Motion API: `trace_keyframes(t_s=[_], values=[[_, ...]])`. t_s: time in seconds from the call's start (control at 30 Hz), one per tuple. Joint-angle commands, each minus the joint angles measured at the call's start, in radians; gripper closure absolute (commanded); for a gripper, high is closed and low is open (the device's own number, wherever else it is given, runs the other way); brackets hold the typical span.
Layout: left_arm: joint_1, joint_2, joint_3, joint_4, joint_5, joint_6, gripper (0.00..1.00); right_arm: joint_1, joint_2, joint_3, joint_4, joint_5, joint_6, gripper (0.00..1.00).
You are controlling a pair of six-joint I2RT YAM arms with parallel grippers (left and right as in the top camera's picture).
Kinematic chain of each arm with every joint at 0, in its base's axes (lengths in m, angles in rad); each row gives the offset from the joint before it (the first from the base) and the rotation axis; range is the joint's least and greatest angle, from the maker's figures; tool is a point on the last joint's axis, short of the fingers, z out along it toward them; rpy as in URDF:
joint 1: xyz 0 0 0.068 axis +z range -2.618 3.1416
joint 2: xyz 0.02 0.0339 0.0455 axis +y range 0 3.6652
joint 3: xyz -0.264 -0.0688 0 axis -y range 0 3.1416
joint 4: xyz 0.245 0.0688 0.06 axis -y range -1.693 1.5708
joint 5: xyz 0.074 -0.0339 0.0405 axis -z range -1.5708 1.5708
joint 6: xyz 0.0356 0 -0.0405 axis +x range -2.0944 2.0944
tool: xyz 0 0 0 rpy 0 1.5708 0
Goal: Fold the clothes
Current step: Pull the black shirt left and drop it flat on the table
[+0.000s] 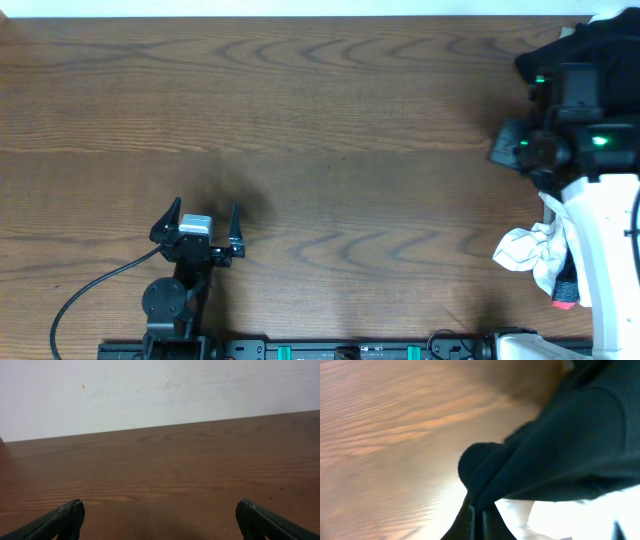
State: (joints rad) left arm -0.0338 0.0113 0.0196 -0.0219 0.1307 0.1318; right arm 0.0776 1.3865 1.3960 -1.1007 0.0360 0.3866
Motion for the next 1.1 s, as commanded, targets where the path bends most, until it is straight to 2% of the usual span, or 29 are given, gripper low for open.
trace_keyframes(t_s=[0.0, 0.2, 0.37, 0.53, 0.73, 0.77, 0.8, 0.83, 0.93, 1.03, 1.07], values=[[0.004, 0.000, -0.015, -0.034, 0.014, 0.006, 0.02, 0.115, 0.004, 0.016, 0.049, -0.097, 0.050, 0.99], [0.004, 0.000, -0.015, -0.034, 0.014, 0.006, 0.02, 0.340, 0.067, 0.015, 0.219, -0.097, 0.117, 0.99], [0.004, 0.000, -0.015, -0.034, 0.014, 0.006, 0.02, 0.523, 0.195, 0.015, 0.426, -0.097, 0.161, 0.99], [0.004, -0.001, -0.015, -0.034, 0.014, 0.006, 0.02, 0.688, 0.371, 0.015, 0.700, -0.102, 0.197, 0.99], [0.004, 0.000, -0.015, -0.034, 0.014, 0.006, 0.02, 0.821, 0.537, 0.015, 1.062, -0.134, 0.196, 0.98], [0.004, 0.000, -0.015, -0.034, 0.014, 0.006, 0.02, 0.832, 0.552, 0.015, 1.104, -0.134, 0.187, 0.93], [0.004, 0.000, -0.015, -0.034, 0.014, 0.006, 0.02, 0.840, 0.562, 0.015, 1.136, -0.133, 0.175, 0.80], [0.004, 0.000, -0.015, -0.034, 0.014, 0.006, 0.02, 0.841, 0.565, 0.015, 1.154, -0.130, 0.164, 0.61], [0.004, 0.000, -0.015, -0.034, 0.014, 0.006, 0.02, 0.830, 0.552, 0.017, 1.175, -0.132, 0.093, 0.23], [0.004, 0.000, -0.015, -0.034, 0.014, 0.006, 0.02, 0.806, 0.518, 0.017, 1.162, -0.146, 0.036, 0.01], [0.004, 0.000, -0.015, -0.034, 0.014, 0.006, 0.02, 0.795, 0.496, 0.017, 1.145, -0.146, 0.023, 0.01]])
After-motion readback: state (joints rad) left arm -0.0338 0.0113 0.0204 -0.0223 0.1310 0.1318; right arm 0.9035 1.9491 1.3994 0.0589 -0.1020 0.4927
